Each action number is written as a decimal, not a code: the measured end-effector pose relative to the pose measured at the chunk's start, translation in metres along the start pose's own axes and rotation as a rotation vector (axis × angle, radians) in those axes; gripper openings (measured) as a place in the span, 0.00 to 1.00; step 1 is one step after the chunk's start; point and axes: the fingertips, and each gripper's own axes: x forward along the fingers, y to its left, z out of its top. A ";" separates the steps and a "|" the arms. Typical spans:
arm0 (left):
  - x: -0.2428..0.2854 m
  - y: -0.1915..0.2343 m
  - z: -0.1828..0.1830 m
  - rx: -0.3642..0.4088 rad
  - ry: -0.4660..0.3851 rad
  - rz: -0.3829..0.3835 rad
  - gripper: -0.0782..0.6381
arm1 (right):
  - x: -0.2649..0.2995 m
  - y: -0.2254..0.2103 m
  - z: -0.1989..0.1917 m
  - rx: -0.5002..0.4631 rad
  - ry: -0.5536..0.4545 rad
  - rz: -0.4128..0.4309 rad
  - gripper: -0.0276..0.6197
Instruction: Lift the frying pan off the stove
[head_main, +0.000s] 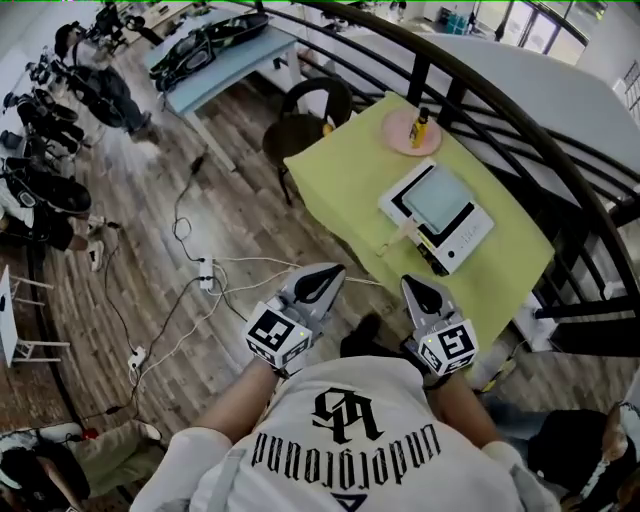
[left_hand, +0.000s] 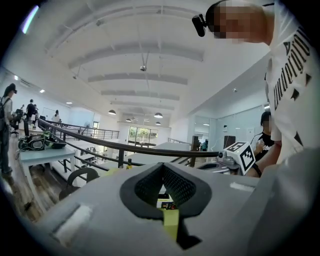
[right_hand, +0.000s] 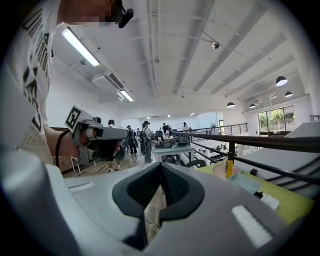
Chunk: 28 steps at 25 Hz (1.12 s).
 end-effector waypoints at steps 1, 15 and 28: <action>0.017 0.003 0.000 0.008 0.011 -0.014 0.12 | 0.003 -0.012 -0.001 0.002 0.002 -0.004 0.05; 0.156 0.011 -0.023 0.012 0.121 -0.258 0.12 | 0.004 -0.102 0.000 0.065 0.001 -0.130 0.05; 0.222 0.036 -0.051 -0.053 0.229 -0.495 0.12 | 0.037 -0.118 -0.033 0.224 0.083 -0.225 0.05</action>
